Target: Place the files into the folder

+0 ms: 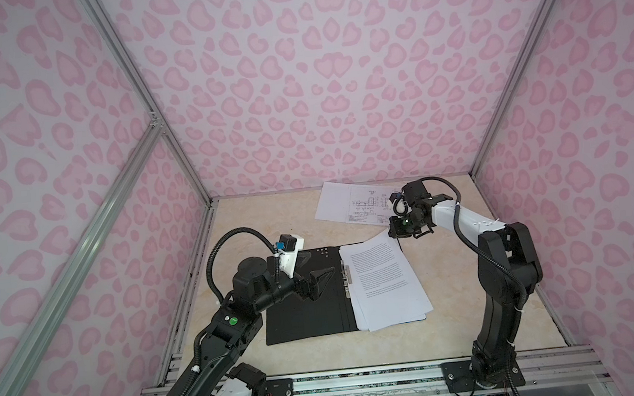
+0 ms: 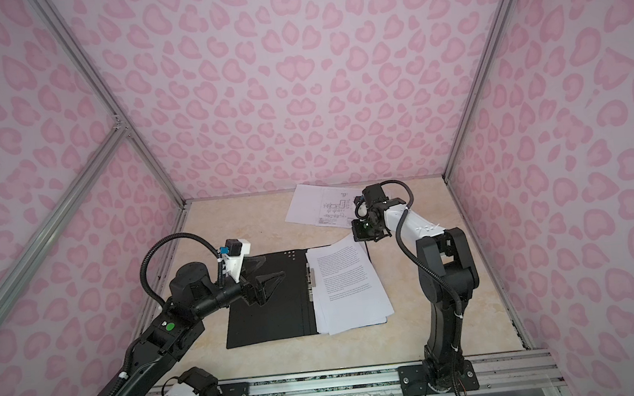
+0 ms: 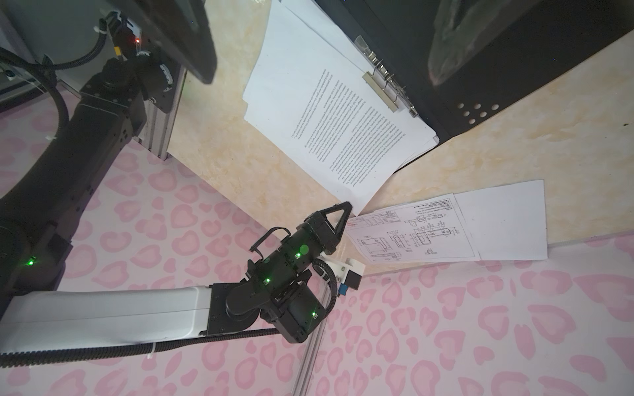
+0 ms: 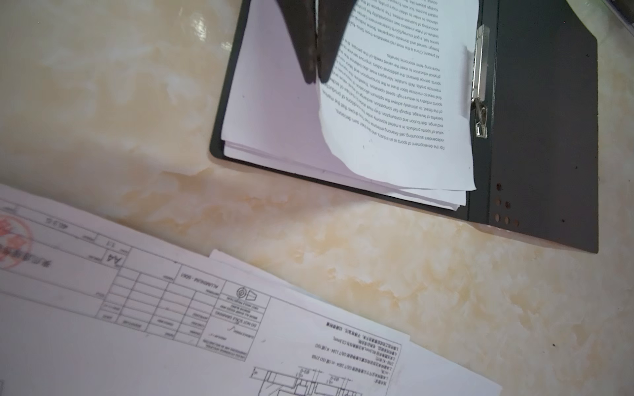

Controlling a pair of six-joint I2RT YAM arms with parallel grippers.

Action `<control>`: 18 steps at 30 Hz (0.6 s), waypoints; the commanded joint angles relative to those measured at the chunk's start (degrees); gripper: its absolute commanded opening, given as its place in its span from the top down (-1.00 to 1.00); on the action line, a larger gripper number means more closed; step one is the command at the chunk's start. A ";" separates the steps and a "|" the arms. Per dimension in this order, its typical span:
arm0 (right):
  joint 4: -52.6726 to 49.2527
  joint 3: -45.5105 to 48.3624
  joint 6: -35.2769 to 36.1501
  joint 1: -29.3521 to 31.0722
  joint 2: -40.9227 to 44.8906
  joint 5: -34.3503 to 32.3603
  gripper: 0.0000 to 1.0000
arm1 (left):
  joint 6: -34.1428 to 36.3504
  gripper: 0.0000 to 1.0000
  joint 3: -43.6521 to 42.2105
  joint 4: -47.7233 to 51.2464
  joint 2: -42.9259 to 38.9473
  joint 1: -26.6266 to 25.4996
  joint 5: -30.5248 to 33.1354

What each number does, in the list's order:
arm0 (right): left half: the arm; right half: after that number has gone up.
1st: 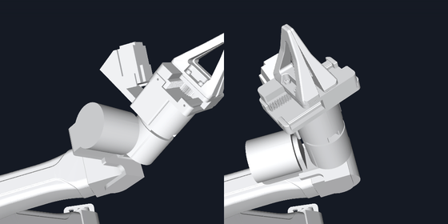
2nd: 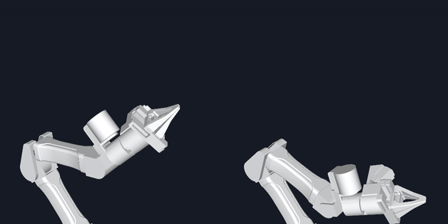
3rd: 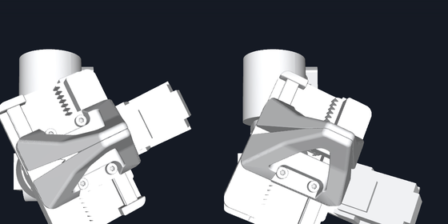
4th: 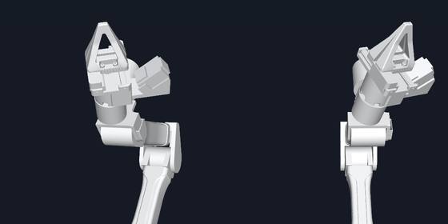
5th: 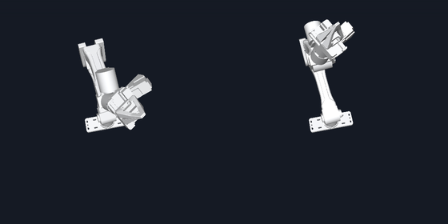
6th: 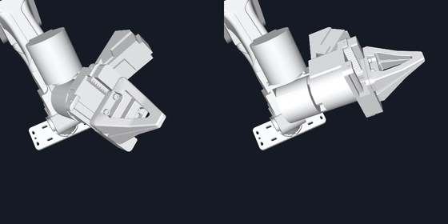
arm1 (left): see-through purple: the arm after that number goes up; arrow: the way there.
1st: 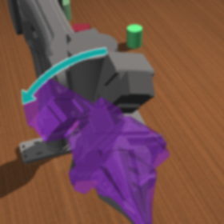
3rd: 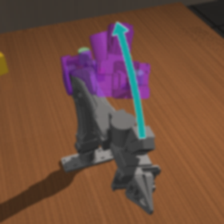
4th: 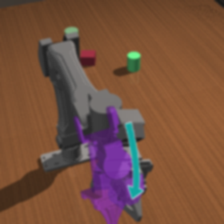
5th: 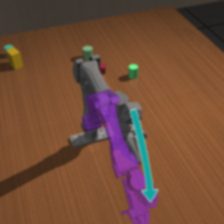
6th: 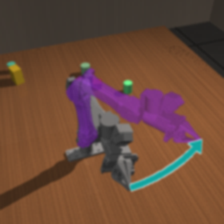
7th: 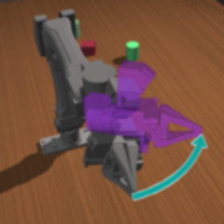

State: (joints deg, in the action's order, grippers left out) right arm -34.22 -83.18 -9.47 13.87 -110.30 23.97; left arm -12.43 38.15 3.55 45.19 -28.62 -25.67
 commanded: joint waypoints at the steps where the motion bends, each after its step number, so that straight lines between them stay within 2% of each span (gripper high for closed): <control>1: 2.71 0.73 -3.09 0.06 -0.62 -1.16 1.00 | 0.15 -0.95 0.84 -0.40 0.15 0.06 -0.66; 7: 5.85 2.13 -6.62 -0.07 -0.64 -0.57 1.00 | 0.15 -0.95 0.96 -0.07 0.33 -0.03 -0.69; 18: 10.14 8.03 -11.59 -0.50 1.76 -3.65 1.00 | -0.11 -0.95 1.13 -0.08 0.42 -0.04 -1.02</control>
State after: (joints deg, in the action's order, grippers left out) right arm -26.09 -76.01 -19.09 13.47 -108.77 21.78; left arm -12.45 38.39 4.34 45.54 -28.73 -25.74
